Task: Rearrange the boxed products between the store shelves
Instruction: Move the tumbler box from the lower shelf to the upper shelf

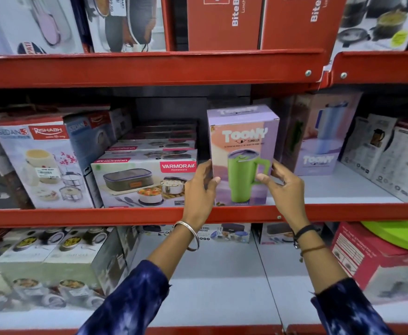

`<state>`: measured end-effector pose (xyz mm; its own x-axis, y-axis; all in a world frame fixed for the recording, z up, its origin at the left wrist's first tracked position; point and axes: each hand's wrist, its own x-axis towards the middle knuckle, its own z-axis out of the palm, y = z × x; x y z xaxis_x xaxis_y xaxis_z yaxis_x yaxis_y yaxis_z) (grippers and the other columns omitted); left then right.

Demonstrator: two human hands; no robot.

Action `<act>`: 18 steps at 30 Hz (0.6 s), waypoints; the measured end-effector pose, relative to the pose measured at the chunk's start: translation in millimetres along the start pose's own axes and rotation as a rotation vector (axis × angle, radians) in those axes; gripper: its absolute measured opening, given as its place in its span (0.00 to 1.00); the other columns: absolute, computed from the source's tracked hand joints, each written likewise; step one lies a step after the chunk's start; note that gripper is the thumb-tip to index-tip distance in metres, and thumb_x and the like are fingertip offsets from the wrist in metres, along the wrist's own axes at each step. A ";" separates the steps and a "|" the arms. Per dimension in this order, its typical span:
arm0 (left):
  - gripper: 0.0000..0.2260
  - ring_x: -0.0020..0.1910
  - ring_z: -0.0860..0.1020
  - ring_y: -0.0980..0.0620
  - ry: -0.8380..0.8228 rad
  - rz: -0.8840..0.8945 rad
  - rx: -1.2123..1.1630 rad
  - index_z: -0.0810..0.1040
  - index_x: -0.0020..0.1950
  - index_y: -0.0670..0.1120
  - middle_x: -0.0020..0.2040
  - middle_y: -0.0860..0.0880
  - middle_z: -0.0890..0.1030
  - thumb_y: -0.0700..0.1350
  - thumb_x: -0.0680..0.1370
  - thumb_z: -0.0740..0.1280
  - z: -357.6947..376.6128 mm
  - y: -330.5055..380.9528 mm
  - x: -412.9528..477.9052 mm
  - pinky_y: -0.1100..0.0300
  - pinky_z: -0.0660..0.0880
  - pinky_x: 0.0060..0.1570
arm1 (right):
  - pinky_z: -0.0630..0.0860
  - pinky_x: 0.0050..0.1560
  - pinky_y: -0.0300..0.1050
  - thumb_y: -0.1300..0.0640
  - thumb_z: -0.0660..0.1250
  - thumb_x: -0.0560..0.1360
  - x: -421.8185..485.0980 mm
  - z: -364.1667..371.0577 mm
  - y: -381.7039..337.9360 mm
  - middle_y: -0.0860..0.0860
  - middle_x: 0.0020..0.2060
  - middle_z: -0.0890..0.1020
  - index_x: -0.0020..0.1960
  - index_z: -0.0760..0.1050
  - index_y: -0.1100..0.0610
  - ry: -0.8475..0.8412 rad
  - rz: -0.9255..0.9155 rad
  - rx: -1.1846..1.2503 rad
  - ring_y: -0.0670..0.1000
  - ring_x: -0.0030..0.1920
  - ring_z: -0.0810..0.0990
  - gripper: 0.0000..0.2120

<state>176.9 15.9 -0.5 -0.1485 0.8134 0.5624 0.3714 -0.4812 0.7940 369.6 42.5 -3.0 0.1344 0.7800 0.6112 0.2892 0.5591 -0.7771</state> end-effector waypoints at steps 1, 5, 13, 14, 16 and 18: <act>0.19 0.59 0.77 0.54 0.004 -0.010 0.020 0.70 0.68 0.46 0.61 0.46 0.80 0.39 0.78 0.65 1.2 -1.7 1.8 0.51 0.75 0.62 | 0.74 0.59 0.33 0.59 0.72 0.71 1.6 1.1 4.1 0.44 0.57 0.79 0.64 0.74 0.56 -0.005 0.003 -0.007 0.33 0.55 0.77 0.23; 0.20 0.56 0.78 0.53 0.004 -0.020 0.084 0.69 0.69 0.46 0.60 0.42 0.80 0.40 0.78 0.66 6.6 -4.8 8.7 0.54 0.76 0.60 | 0.76 0.62 0.49 0.55 0.72 0.71 7.2 0.5 20.3 0.52 0.57 0.83 0.63 0.76 0.57 -0.029 0.024 -0.040 0.46 0.59 0.80 0.21; 0.19 0.41 0.74 0.53 0.008 -0.019 0.195 0.68 0.70 0.45 0.51 0.38 0.83 0.42 0.79 0.64 14.3 -12.5 20.3 0.60 0.72 0.44 | 0.74 0.58 0.32 0.57 0.71 0.71 16.4 4.5 27.3 0.54 0.57 0.82 0.64 0.75 0.60 -0.032 0.025 -0.060 0.44 0.57 0.79 0.22; 0.20 0.40 0.74 0.52 0.006 -0.030 0.206 0.68 0.70 0.45 0.49 0.38 0.83 0.41 0.79 0.64 14.9 -13.2 21.2 0.60 0.71 0.43 | 0.74 0.59 0.32 0.57 0.71 0.71 16.5 4.8 26.3 0.54 0.58 0.82 0.64 0.74 0.60 -0.033 0.031 -0.057 0.44 0.57 0.79 0.22; 0.20 0.40 0.72 0.52 -0.002 -0.055 0.231 0.67 0.71 0.44 0.44 0.41 0.80 0.41 0.79 0.63 16.8 -13.3 23.5 0.61 0.69 0.43 | 0.73 0.60 0.34 0.58 0.71 0.72 17.1 6.0 27.5 0.53 0.58 0.81 0.65 0.74 0.60 -0.033 0.030 -0.051 0.45 0.57 0.79 0.22; 0.21 0.40 0.71 0.52 -0.005 -0.064 0.242 0.66 0.72 0.44 0.42 0.43 0.78 0.40 0.79 0.63 18.3 -14.2 26.7 0.61 0.68 0.44 | 0.74 0.61 0.38 0.58 0.71 0.72 18.4 7.1 29.4 0.54 0.59 0.81 0.65 0.74 0.60 -0.038 0.025 -0.046 0.47 0.58 0.79 0.23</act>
<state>184.5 50.4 -1.0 -0.1749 0.8416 0.5109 0.5698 -0.3367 0.7497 373.9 75.4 -15.6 0.1062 0.8040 0.5851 0.3297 0.5267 -0.7835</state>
